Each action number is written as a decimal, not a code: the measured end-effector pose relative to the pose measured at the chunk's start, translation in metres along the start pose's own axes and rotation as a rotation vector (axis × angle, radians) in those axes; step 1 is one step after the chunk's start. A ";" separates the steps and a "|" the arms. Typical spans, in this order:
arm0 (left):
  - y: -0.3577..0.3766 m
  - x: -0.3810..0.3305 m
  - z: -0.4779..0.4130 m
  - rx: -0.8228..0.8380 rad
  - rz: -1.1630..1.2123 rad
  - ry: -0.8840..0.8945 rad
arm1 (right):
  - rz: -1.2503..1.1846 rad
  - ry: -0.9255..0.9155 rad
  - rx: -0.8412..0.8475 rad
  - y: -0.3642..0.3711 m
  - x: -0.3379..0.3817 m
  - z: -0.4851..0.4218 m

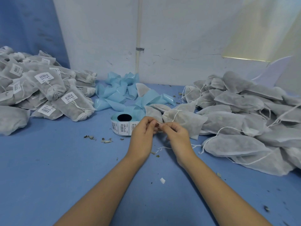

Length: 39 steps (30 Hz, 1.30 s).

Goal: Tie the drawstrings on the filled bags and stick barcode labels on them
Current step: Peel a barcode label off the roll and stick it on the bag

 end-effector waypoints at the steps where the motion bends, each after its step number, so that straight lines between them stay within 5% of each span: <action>1: -0.001 -0.001 0.000 0.006 -0.021 0.014 | -0.043 0.009 0.020 0.001 0.001 0.001; 8: -0.001 -0.001 -0.001 0.045 -0.174 0.055 | -0.263 0.167 0.197 0.009 -0.005 0.001; 16: 0.000 0.003 -0.001 0.048 -0.171 0.003 | -0.540 0.240 0.209 0.011 -0.009 0.001; 39: -0.010 -0.003 -0.002 -0.042 -0.307 -0.017 | -0.567 0.293 0.241 0.010 -0.011 0.001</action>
Point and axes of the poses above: each hand's wrist, its own z-axis away from the middle knuckle, its own y-axis out of the palm, x = y × z, the point moved 9 cm from there along -z, towards the middle knuckle, and after that the axes turned 4 degrees about z, right-handed, at the moved point
